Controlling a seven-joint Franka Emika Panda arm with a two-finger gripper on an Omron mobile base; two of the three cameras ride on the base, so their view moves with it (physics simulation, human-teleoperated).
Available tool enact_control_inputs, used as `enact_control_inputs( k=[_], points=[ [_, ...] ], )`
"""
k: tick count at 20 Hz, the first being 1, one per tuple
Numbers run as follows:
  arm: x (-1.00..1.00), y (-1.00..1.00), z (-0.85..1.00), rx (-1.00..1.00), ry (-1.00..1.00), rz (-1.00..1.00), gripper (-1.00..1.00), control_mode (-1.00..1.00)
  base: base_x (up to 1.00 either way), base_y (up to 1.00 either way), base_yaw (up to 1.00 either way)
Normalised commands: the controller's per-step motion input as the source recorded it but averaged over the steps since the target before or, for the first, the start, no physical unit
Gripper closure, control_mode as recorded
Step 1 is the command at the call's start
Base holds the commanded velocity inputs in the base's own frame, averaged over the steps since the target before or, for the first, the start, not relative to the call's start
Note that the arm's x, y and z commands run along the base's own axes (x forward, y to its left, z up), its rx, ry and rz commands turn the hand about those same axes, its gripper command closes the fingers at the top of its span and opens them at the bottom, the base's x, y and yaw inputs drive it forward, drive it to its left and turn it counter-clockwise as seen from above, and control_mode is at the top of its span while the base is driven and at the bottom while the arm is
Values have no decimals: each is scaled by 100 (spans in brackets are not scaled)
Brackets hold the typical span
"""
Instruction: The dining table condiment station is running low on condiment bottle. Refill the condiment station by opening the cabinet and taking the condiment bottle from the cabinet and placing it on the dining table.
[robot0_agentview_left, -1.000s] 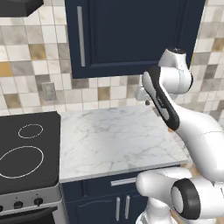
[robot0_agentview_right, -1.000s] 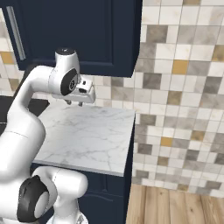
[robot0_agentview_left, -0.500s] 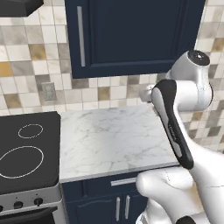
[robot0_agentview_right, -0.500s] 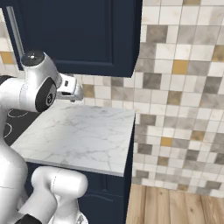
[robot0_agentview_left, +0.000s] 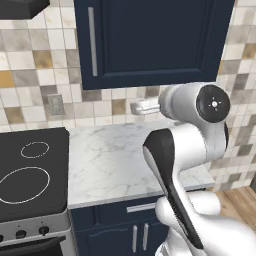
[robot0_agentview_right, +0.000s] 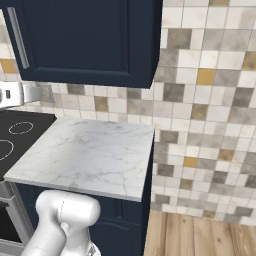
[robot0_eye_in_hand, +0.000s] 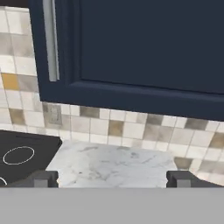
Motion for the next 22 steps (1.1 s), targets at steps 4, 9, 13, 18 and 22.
enact_control_inputs(
  k=[4,9,13,18,22],
  points=[
    [1,99,52,0,-44,4,-100,-100,0,0,0],
    [22,34,27,1,-25,0,-100,-100,0,0,0],
    [18,0,0,0,-3,1,-100,-100,0,0,0],
    [0,13,3,0,-3,0,-100,-100,0,0,0],
    [18,21,34,-2,-15,-3,-100,-100,0,0,0]
  ],
)
